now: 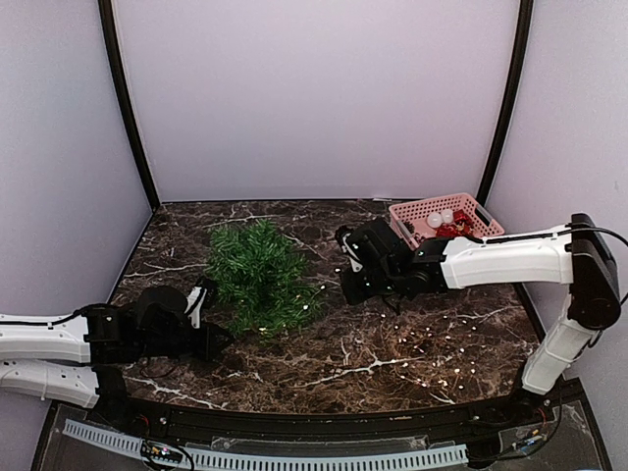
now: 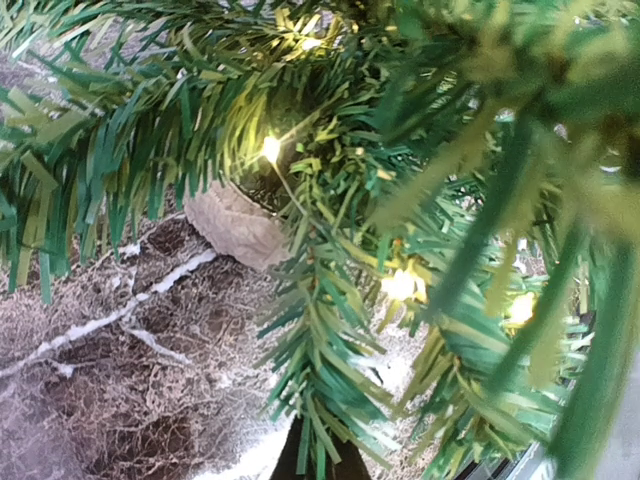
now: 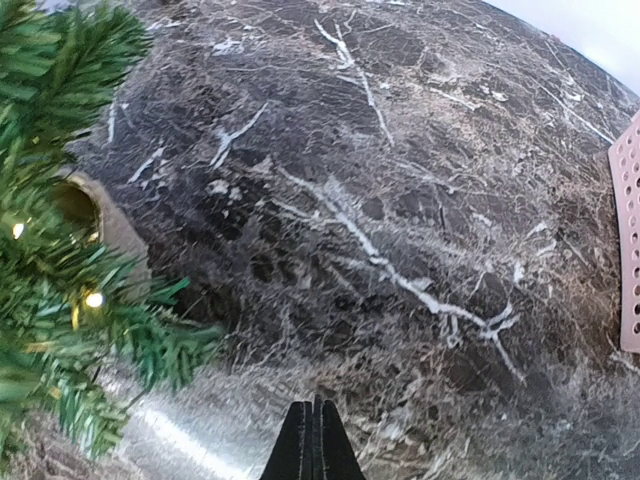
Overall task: Decorate the small christmas tree
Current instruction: Wrap the side of the string light in the gap of the branches.
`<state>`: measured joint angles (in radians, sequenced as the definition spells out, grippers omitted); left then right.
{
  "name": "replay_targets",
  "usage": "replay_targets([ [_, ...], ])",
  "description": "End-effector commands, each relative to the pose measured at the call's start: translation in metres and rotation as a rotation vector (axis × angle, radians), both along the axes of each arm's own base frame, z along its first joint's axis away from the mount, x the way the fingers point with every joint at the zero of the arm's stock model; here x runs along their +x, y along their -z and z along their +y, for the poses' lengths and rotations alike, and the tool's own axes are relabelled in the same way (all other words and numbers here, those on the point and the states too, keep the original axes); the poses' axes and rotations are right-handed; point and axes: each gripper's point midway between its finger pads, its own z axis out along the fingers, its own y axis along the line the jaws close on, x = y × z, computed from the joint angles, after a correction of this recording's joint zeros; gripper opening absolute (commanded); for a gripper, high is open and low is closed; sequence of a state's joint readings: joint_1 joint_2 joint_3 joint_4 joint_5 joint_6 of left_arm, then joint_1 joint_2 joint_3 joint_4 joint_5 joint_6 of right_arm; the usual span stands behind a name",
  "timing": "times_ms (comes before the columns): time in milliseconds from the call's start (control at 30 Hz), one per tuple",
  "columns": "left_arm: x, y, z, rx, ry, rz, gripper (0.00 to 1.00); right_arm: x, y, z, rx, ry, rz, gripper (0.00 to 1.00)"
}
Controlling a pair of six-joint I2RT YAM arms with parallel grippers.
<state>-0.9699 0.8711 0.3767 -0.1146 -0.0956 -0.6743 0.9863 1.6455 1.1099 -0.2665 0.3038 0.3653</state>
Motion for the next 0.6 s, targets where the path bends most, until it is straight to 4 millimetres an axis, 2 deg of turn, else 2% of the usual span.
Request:
replay_targets([
  [0,0.003,-0.001,0.000,0.005,0.023,-0.022,0.00,0.021,-0.004,0.008,0.021,-0.012,-0.023,0.00],
  [233,0.003,0.001,-0.001,-0.002,0.034,-0.021,0.00,0.024,0.035,0.009,-0.024,-0.022,0.042,0.00],
  [433,0.004,0.001,0.000,-0.006,0.031,-0.023,0.00,0.025,0.060,0.010,-0.076,-0.034,0.080,0.00],
  [567,0.005,0.002,0.002,-0.002,0.027,-0.025,0.00,0.027,0.066,0.006,-0.101,-0.024,0.079,0.00],
])
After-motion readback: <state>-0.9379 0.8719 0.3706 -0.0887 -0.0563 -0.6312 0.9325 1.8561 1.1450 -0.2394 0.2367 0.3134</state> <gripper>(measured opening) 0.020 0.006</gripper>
